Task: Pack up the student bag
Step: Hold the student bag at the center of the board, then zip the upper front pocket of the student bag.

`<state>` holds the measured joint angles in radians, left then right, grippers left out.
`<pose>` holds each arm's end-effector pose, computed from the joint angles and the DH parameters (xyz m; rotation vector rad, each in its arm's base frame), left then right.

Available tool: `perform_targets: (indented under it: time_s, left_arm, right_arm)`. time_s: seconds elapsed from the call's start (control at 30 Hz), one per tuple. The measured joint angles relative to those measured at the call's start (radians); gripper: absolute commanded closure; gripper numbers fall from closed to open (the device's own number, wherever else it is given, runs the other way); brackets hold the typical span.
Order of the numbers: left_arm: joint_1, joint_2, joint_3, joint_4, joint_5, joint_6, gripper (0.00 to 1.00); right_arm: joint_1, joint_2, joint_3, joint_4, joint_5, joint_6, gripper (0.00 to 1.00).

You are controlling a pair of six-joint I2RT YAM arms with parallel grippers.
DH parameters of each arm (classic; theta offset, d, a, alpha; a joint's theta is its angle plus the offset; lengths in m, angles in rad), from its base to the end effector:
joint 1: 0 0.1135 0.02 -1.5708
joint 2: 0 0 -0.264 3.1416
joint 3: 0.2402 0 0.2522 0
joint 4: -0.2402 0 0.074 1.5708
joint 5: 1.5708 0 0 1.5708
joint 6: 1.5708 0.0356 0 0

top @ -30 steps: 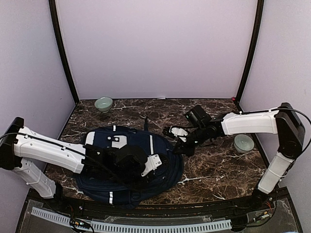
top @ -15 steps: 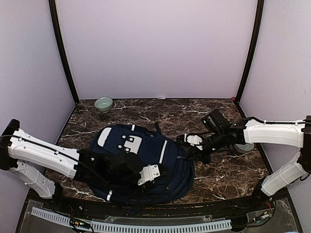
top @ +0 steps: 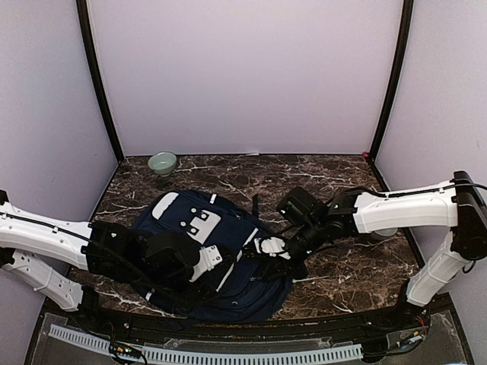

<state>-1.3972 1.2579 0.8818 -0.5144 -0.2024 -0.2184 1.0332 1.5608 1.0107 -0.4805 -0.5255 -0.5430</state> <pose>0.0515 -0.2520 0.2459 1.3107 2.1211 -0.4625 0.1441 0.2767 0.2107 -1.9927 1.7071 0.8586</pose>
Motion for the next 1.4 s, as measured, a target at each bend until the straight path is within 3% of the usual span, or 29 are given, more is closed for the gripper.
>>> perform_targets:
  time_s: [0.1,0.37,0.47,0.6,0.83,1.1,1.4]
  left_arm:
    - [-0.008,0.011,0.048,0.026,0.003,-0.003,0.41]
    - [-0.015,0.245,0.168,0.145,-0.034,0.008,0.40]
    - [-0.015,0.323,0.196,0.134,-0.084,0.000,0.47]
    - [-0.019,0.422,0.305,0.052,-0.187,-0.039,0.69]
    - [-0.035,0.433,0.327,0.047,-0.260,-0.060,0.91]
    - [-0.040,0.376,0.251,0.136,-0.242,-0.013,0.97]
    - [-0.057,0.363,0.208,0.185,-0.190,0.070,1.00]
  right_arm:
    - [0.000,0.000,0.000,-0.001,-0.003,0.010,1.00]
    - [-0.062,-0.001,0.000,-0.010,-0.059,0.048,1.00]
    - [-0.092,-0.002,0.000,-0.022,-0.083,0.053,1.00]
    - [-0.118,-0.017,-0.003,-0.038,-0.083,0.060,1.00]
    - [-0.144,-0.029,-0.003,-0.046,-0.062,0.053,1.00]
    - [-0.261,0.014,-0.001,-0.050,-0.032,0.025,1.00]
    - [-0.385,0.175,0.107,-0.041,0.003,0.023,1.00]
